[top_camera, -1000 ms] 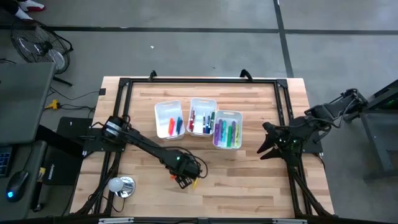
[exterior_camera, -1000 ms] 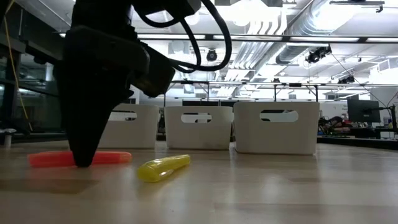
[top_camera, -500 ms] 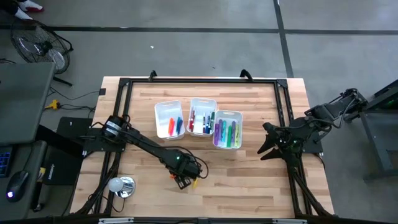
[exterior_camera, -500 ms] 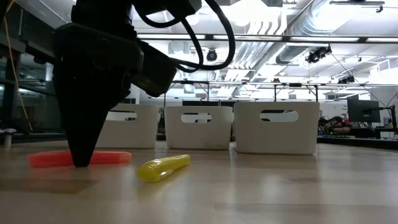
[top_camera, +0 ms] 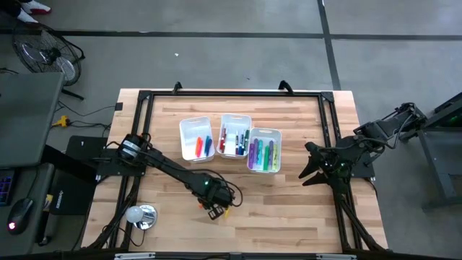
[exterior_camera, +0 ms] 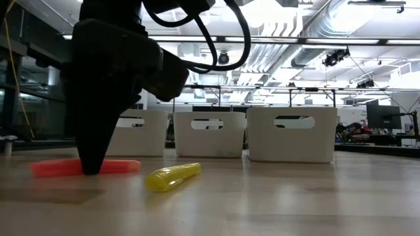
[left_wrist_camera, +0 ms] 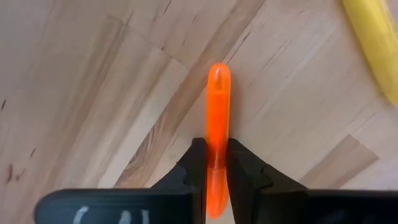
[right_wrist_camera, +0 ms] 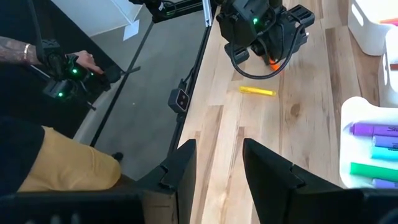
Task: Pick & Place Markers
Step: Put the orange pen into the left white bin
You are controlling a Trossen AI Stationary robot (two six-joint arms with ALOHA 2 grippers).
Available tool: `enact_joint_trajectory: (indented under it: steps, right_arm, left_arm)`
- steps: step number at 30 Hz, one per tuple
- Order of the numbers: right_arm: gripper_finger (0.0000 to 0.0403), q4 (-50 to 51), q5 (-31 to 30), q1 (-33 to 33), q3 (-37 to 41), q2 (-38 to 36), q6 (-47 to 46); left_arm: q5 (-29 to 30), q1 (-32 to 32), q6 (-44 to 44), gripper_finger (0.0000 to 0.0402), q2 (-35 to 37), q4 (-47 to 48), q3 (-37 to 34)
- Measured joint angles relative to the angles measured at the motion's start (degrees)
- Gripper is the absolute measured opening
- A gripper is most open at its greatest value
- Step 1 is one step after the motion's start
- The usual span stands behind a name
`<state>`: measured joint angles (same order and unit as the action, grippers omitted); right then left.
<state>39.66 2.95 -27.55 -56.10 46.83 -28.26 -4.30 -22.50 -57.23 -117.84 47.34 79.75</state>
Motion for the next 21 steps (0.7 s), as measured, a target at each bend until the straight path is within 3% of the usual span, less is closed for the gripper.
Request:
enact_joint_trajectory:
  steps: [10, 21]
  right_arm:
    - [0.0121, 3.18, 0.01, 0.00, 0.00, 0.00, -0.03]
    - [0.0121, 8.57, 0.01, 0.00, 0.00, 0.02, 0.21]
  left_arm:
    - [-0.08, 0.02, -2.02, 0.0028, -0.08, -2.52, 0.48]
    - [1.51, 2.26, -3.50, 0.0028, -0.91, 4.07, 8.56]
